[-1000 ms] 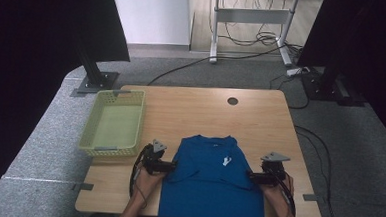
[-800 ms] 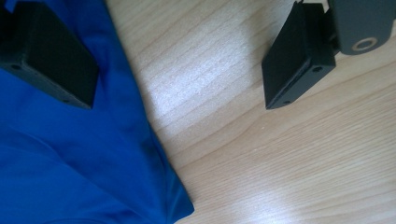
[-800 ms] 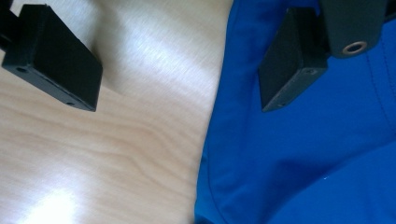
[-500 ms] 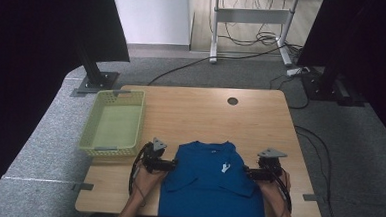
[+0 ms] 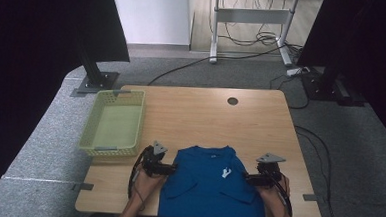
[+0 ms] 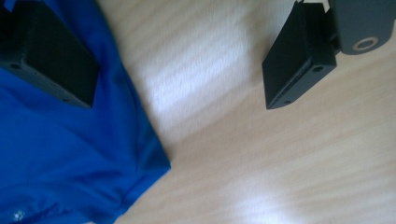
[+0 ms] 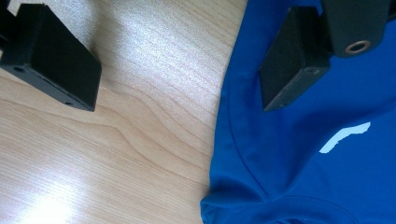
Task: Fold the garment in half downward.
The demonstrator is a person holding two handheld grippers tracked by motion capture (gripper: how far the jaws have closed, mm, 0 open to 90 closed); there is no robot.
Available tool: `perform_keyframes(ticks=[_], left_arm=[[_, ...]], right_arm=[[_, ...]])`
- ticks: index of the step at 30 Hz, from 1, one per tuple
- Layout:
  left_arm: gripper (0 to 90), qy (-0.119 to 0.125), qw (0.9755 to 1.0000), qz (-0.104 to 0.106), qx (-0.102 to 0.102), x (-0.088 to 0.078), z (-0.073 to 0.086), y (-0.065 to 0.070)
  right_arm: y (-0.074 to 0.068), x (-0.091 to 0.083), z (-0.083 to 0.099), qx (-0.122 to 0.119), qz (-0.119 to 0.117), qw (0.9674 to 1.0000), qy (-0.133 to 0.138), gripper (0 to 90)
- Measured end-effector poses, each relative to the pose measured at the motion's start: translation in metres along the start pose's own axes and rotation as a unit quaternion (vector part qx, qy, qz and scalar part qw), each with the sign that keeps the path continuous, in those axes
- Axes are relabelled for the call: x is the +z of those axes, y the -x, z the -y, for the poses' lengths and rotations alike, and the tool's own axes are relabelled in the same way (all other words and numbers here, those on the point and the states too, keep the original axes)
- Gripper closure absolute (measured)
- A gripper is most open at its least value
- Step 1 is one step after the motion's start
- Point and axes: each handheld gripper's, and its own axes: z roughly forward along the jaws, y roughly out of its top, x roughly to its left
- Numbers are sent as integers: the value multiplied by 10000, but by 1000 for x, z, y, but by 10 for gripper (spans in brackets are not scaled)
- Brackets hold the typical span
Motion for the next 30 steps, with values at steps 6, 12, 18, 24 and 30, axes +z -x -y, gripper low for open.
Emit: perform_keyframes(ticks=[6, 12, 18, 24, 30], left_arm=[[111, 63, 10000, 36, -64, 7, -9, 0], [112, 128, 9997, 50, -226, 16, -16, -2], [112, 186, 9994, 44, -275, 27, -26, 2], [111, 40, 9991, -223, -356, 34, -28, -8], [110, -31, 9990, -295, -330, 32, -24, -13]], right_arm=[[0, 0, 0, 5, 3, 10000, -1, 126], [0, 0, 0, 9, 4, 10000, -2, 126], [0, 0, 0, 12, 4, 10000, -3, 126], [0, 0, 0, 12, 3, 10000, -3, 126], [0, 0, 0, 8, -3, 10000, -7, 123]])
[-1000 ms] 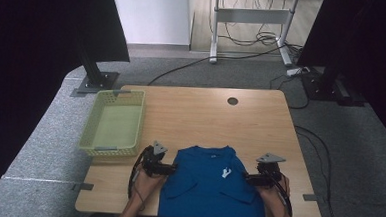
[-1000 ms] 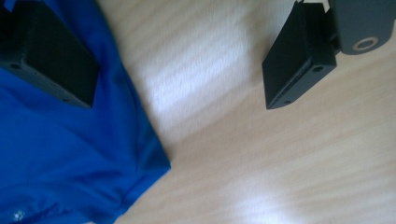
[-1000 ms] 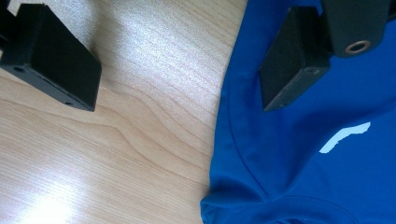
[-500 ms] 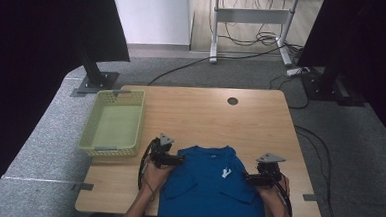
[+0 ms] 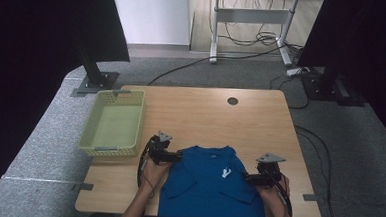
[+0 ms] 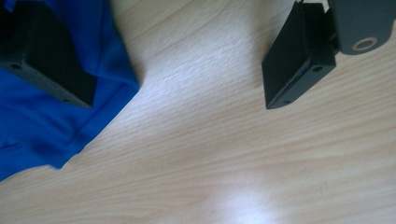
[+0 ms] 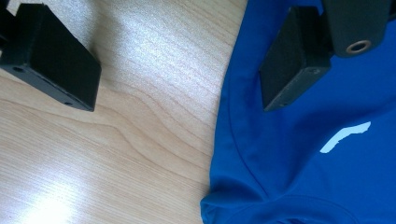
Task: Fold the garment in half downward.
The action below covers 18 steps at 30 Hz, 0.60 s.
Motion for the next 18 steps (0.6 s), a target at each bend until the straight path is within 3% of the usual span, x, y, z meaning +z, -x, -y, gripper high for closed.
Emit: perform_keyframes(ticks=[8, 11, 14, 17, 18], left_arm=[[106, 19, 10000, 8, 79, -2, 3, -3], [106, 21, 10000, 9, 80, -2, 3, -3], [106, 18, 10000, 8, 81, -2, 3, -3], [106, 20, 10000, 10, 81, -2, 3, -3], [106, 20, 10000, 11, 83, -2, 3, -3]], right_arm=[[0, 1, -2, -3, 16, 10000, -58, 108], [-2, 1, -5, -106, 51, 9999, -58, 108], [-14, 9, -23, -231, -162, 9995, 104, 103], [-16, 11, -27, -254, -202, 9994, 132, 104], [-21, 18, -38, -289, -281, 9990, 206, 106]])
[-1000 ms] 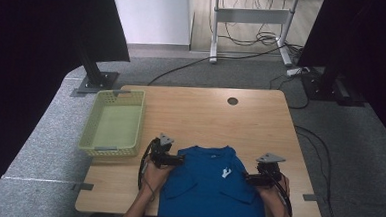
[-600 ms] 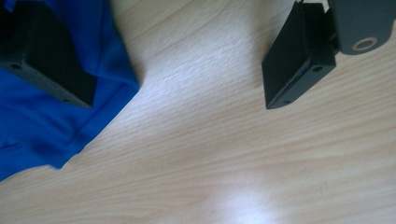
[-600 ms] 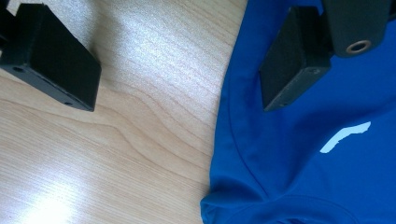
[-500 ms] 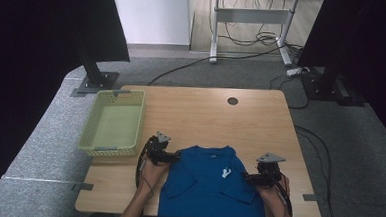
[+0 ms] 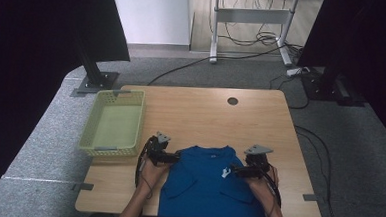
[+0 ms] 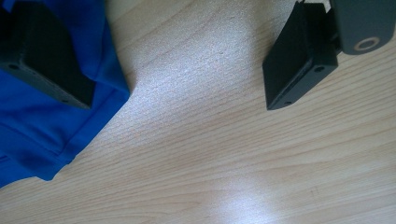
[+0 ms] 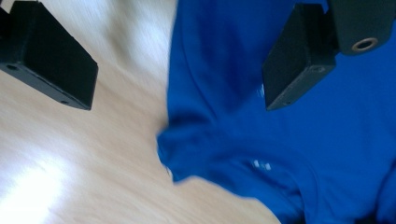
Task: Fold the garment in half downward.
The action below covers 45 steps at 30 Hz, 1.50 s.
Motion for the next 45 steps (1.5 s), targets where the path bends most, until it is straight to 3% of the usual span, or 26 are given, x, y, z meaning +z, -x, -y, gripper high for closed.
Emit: perform_keyframes(ticks=[8, 11, 18, 20, 27, 28, 32, 33, 34, 35, 37, 38, 39, 40, 41, 44, 45], left_arm=[[106, 1, 10000, 3, 2, 0, 0, 0], [106, -1, 10000, 2, 4, 0, 0, 0], [106, -1, 10000, 4, 4, 0, 0, 0], [106, -4, 10000, 7, 8, 0, 0, 0], [67, -55, 9999, 87, 70, 1, -1, -1], [56, -207, 9997, 63, 60, 1, -4, -2], [57, -263, 9996, 85, 78, -1, -5, 0], [104, -259, 9996, 94, 78, -2, -5, 0], [137, -259, 9996, 94, 78, -2, -5, 0], [233, -222, 9995, 176, 166, -6, -4, 1], [333, -196, 9994, 217, 194, -8, -4, 1], [333, -196, 9994, 217, 194, -8, -4, 1], [333, -134, 9991, 305, 253, -9, -3, 2], [474, -134, 9991, 305, 253, -9, -3, 2], [639, -81, 9987, 414, 295, -10, -3, 2], [701, -64, 9983, 480, 309, -10, -3, 2], [701, 2, 9968, 767, 218, -10, -1, 2]], right_arm=[[-6, 20, -16, -33, -107, 9999, -6, 121], [-8, 31, -18, -214, -11, 9995, -212, 147], [2, 29, -12, -142, 171, 9992, -345, 163], [29, 15, 0, 179, 474, 9981, -360, 180], [31, 12, -1, 180, 361, 9989, -238, 186], [28, 17, -7, 121, 270, 9993, -225, 214], [28, 19, -9, 79, 256, 9993, -242, 242], [27, 25, -11, -76, 183, 9992, -350, 355], [27, 25, -11, -76, 183, 9992, -350, 355], [27, 24, -11, -21, -56, 9995, -323, 517], [27, 22, -11, -21, -92, 9994, -332, 558], [27, 20, -10, -18, -149, 9992, -363, 558], [27, 20, -10, -18, -149, 9992, -363, 639], [27, 20, -10, -18, -149, 9992, -363, 639], [28, 15, -9, 51, -361, 9982, -482, 827], [28, 15, -8, 75, -409, 9979, -491, 827], [28, 15, -8, 75, -409, 9979, -491, 840]])
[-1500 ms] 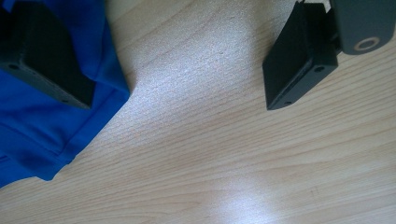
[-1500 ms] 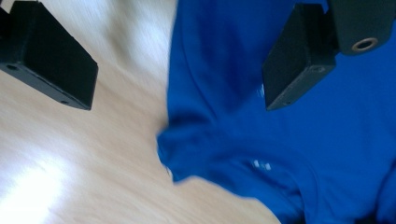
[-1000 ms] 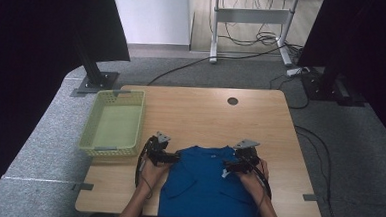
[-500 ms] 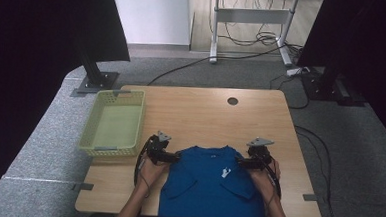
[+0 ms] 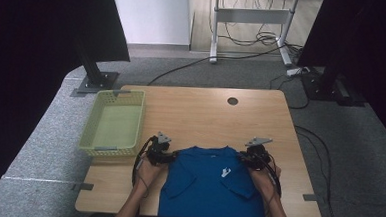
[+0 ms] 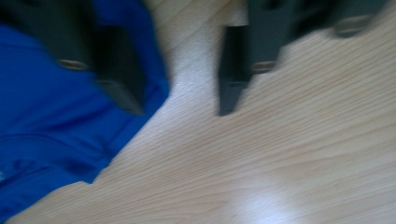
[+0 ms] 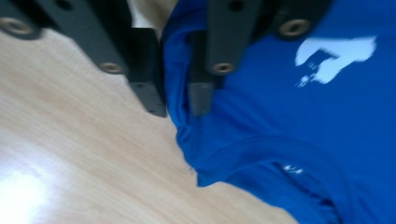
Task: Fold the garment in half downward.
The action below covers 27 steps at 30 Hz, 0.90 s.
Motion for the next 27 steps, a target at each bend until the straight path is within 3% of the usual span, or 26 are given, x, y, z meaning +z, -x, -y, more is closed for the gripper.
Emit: perform_keyframes(ticks=[1, 6, 7, 8, 9, 12, 13, 14, 18, 19, 20, 21, 22, 25, 26, 27], left_arm=[[857, 0, 10000, 0, 0, 0, 0, 0], [869, 62, 9999, 105, -66, -1, 1, -2], [869, 251, 9995, 169, -85, -7, -1, -3], [870, 312, 9993, 183, -71, -10, -2, -2], [870, 364, 9991, 206, -63, -14, -4, -2], [870, 440, 9988, 228, -23, -20, -7, 0], [870, 440, 9988, 228, -23, -20, -7, 0], [870, 542, 9982, 243, 74, -30, -10, 4], [870, 615, 9976, 277, 142, -37, -9, 7], [870, 771, 9961, 389, 182, -48, -4, 11], [869, 771, 9961, 389, 182, -48, -4, 11], [869, 823, 9950, 508, 232, -56, 2, 15], [869, 814, 9949, 549, 251, -59, 6, 17], [869, 814, 9949, 549, 251, -59, 6, 17], [869, 705, 9948, 639, 360, -63, 18, 25], [869, 705, 9948, 639, 360, -63, 18, 25]], right_arm=[[0, 0, 0, 0, 0, 10000, 0, 840], [-4, -2, -2, -76, -38, 10000, 33, 852], [-4, -2, -2, -76, -38, 10000, 33, 852], [-4, -10, -3, -66, -81, 9996, 264, 852], [-4, -13, -4, -67, -100, 9994, 327, 852], [-4, -16, -4, -59, -123, 9992, 383, 852], [-5, -22, -4, -60, -149, 9987, 482, 852], [-8, -34, -2, -67, -212, 9977, 632, 851], [-10, -41, 2, -92, -235, 9971, 714, 851], [-10, -41, 2, -92, -235, 9971, 714, 851], [-10, -41, 2, -92, -235, 9971, 714, 851], [-13, -53, 10, -95, -303, 9961, 824, 850], [-15, -62, 19, -49, -398, 9954, 874, 850], [-15, -65, 22, -33, -431, 9953, 867, 850], [-15, -65, 22, -33, -431, 9953, 867, 850], [-15, -65, 22, -33, -431, 9953, 867, 850]])
